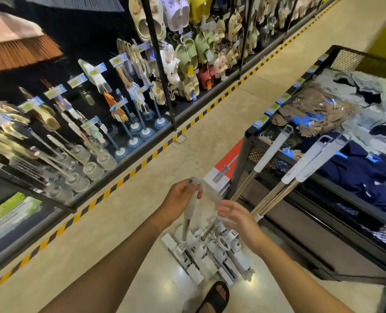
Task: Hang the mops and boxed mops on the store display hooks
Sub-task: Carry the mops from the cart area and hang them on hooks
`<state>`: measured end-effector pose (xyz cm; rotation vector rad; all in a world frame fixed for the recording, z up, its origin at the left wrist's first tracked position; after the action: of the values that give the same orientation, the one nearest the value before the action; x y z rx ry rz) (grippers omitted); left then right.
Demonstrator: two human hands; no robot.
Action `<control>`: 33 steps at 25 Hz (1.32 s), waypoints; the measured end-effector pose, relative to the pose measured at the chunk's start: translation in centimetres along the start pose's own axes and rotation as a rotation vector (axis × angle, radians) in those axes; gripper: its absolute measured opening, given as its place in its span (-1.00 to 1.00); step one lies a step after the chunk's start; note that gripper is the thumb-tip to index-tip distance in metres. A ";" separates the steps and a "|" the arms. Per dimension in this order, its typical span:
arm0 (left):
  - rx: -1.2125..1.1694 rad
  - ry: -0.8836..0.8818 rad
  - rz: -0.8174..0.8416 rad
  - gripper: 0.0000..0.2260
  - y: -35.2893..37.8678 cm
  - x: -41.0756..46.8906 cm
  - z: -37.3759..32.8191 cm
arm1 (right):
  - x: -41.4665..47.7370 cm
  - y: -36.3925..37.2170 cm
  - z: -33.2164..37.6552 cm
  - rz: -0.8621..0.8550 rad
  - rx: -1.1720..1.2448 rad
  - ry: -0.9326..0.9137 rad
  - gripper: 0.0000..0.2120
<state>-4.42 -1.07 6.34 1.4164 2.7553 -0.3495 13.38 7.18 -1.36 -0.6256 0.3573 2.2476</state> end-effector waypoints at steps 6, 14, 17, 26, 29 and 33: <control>-0.048 0.023 -0.166 -0.34 -9.2 -4.4 -1.0 | 0.2 8.1 -0.9 0.114 -0.124 0.017 -0.75; -0.180 0.001 -0.492 -0.56 -22.2 -12.1 -0.9 | -3.4 23.1 -1.4 0.258 -0.322 -0.099 -0.65; -0.210 -0.009 -0.621 -0.47 -27.5 -16.3 -1.0 | -6.0 29.4 -3.1 0.304 -0.488 -0.231 -0.59; -0.327 0.003 -0.861 -0.47 -41.5 -30.6 -2.1 | -13.7 50.2 -6.1 0.474 -0.771 -0.533 -0.57; -0.260 -0.022 -0.932 -0.43 -45.5 -35.2 -2.1 | -15.8 55.8 -6.8 0.534 -0.781 -0.567 -0.81; -0.269 -0.015 -0.988 -0.49 -51.7 -40.9 -1.4 | -18.5 63.5 -8.1 0.664 -0.839 -0.627 -0.89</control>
<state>-22.00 -62.56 22.41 -0.0744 3.0965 0.0215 -20.02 -50.09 5.66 -0.1499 -0.8514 3.0599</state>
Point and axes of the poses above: each hand's wrist, its own x-axis towards the middle knuckle, its own y-axis out of the palm, z = x × y, the point moved 8 cm from there along x, towards the middle knuckle, and after that the axes turned 8 degrees about -z, right-handed, at the moved point
